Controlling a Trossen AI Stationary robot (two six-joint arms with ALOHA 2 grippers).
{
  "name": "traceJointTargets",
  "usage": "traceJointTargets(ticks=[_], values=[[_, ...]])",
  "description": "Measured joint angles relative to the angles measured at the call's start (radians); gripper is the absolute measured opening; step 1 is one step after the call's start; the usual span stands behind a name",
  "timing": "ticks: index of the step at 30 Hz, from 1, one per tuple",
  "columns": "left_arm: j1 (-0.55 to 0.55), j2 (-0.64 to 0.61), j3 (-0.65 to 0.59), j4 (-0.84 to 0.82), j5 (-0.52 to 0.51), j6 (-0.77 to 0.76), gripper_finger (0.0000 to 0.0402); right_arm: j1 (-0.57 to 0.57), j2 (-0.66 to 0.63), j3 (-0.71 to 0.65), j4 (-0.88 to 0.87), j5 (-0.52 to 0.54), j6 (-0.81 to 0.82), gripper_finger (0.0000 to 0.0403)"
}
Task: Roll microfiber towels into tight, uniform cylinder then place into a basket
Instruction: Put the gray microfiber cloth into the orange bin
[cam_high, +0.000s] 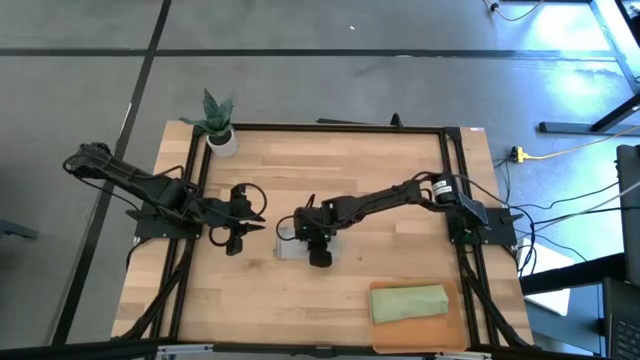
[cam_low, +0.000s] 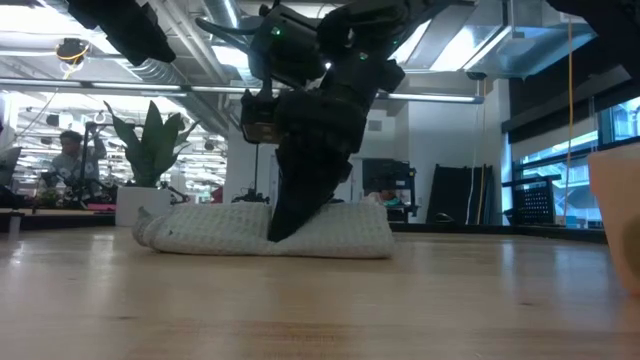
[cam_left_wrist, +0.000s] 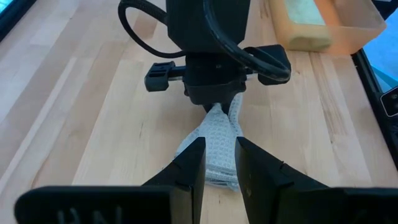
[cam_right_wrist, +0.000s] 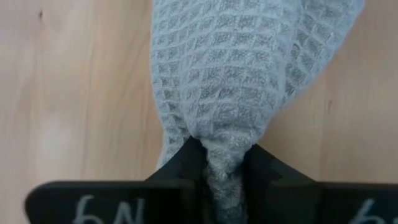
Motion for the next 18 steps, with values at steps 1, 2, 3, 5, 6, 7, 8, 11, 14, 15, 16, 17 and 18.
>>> traceJointTargets(ticks=[1, 2, 3, 5, 6, 7, 8, 11, 14, 15, 16, 17, 18], values=[[0.000, 0.000, 0.000, 0.000, 0.000, 0.000, 0.0078, 0.000, 0.001, 0.006, -0.006, -0.008, -0.001, 0.0059], [0.000, 0.000, 0.000, 0.000, 0.000, 0.000, 0.0078, -0.001, 0.002, 0.013, -0.014, -0.018, 0.000, 0.0059], [0.000, 0.000, 0.000, 0.000, 0.000, 0.000, 0.0078, -0.001, 0.004, 0.022, -0.025, -0.028, 0.000, 0.0059], [0.000, 0.000, 0.000, 0.000, 0.000, 0.000, 0.0078, 0.000, 0.006, 0.045, -0.065, -0.029, -0.001, 0.0059], [0.000, 0.000, 0.000, 0.000, 0.000, 0.000, 0.0078, 0.000, 0.006, 0.058, -0.091, -0.018, -0.004, 0.0059], [0.000, 0.000, 0.000, 0.000, 0.000, 0.000, 0.0078, 0.003, 0.008, 0.075, -0.118, 0.000, -0.005, 0.0062], [0.000, 0.000, 0.000, 0.000, 0.000, 0.000, 0.0078, 0.006, 0.008, 0.093, -0.147, 0.019, -0.005, 0.0066], [0.000, 0.000, 0.000, 0.000, 0.000, 0.000, 0.0079, 0.009, 0.008, 0.156, -0.244, 0.049, -0.014, 0.0073], [0.000, 0.000, 0.000, 0.000, 0.000, 0.000, 0.0079, 0.016, 0.008, 0.227, -0.332, 0.060, -0.032, 0.0069], [0.000, 0.000, 0.000, 0.000, 0.000, 0.000, 0.0079, 0.019, 0.008, 0.254, -0.356, 0.061, -0.035, 0.0065], [0.000, 0.000, 0.000, 0.000, 0.000, 0.000, 0.0079, 0.024, 0.007, 0.282, -0.375, 0.061, -0.035, 0.0062], [0.000, 0.000, 0.000, 0.000, 0.000, 0.000, 0.0079, 0.029, 0.007, 0.311, -0.395, 0.060, -0.036, 0.0061], [0.000, 0.000, 0.000, 0.000, 0.000, 0.000, 0.0079, 0.033, 0.006, 0.339, -0.419, 0.060, -0.039, 0.0060]])
